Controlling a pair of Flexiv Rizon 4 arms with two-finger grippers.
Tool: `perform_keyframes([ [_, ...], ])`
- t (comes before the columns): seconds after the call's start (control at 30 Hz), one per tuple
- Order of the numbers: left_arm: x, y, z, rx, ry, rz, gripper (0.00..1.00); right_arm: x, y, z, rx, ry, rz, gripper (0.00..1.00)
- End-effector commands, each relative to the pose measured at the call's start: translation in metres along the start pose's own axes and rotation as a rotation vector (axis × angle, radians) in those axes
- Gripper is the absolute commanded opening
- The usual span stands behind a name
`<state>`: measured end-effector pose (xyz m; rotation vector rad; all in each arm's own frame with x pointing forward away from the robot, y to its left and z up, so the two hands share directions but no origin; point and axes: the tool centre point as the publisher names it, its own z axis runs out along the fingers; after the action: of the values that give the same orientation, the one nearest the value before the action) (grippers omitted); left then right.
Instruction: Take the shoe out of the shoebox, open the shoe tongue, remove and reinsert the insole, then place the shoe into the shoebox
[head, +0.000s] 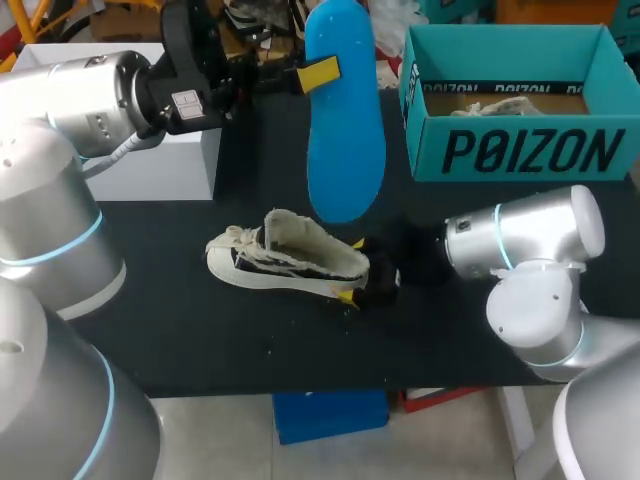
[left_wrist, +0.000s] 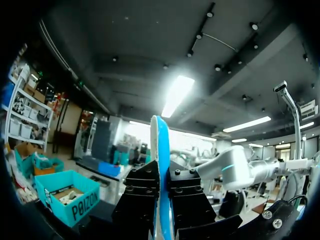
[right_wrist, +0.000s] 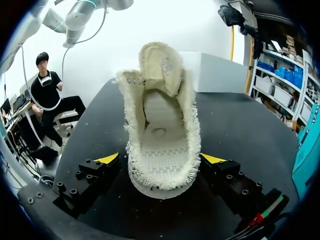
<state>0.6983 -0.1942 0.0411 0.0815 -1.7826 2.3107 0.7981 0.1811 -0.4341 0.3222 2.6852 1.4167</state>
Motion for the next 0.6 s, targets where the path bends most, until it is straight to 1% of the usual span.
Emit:
perform_keyframes([
  [0.03, 0.001, 0.001, 0.001, 0.001, -0.003, 0.002, 0.0, -0.006, 0.018, -0.009, 0.289, 0.019, -0.011, 1.0],
  [0.13, 0.001, 0.001, 0.001, 0.001, -0.003, 0.002, 0.0, -0.01, 0.026, -0.014, 0.359, 0.016, -0.028, 1.0],
  [0.23, 0.001, 0.001, 0.001, 0.001, -0.003, 0.002, 0.0, -0.014, 0.031, -0.018, 0.465, 0.018, -0.042, 1.0],
  [0.33, 0.001, 0.001, 0.001, 0.001, -0.003, 0.002, 0.0, -0.017, 0.036, -0.02, 0.546, 0.019, -0.056, 1.0],
  [0.37, 0.001, 0.001, 0.001, 0.001, -0.003, 0.002, 0.0, -0.018, 0.037, -0.02, 0.581, 0.018, -0.059, 1.0],
  [0.5, 0.001, 0.001, 0.001, 0.001, -0.003, 0.002, 0.0, -0.021, 0.041, -0.02, 0.667, 0.007, -0.07, 1.0],
  [0.6, 0.001, 0.001, 0.001, 0.001, -0.003, 0.002, 0.0, -0.023, 0.045, -0.018, 0.774, -0.006, -0.089, 1.0],
])
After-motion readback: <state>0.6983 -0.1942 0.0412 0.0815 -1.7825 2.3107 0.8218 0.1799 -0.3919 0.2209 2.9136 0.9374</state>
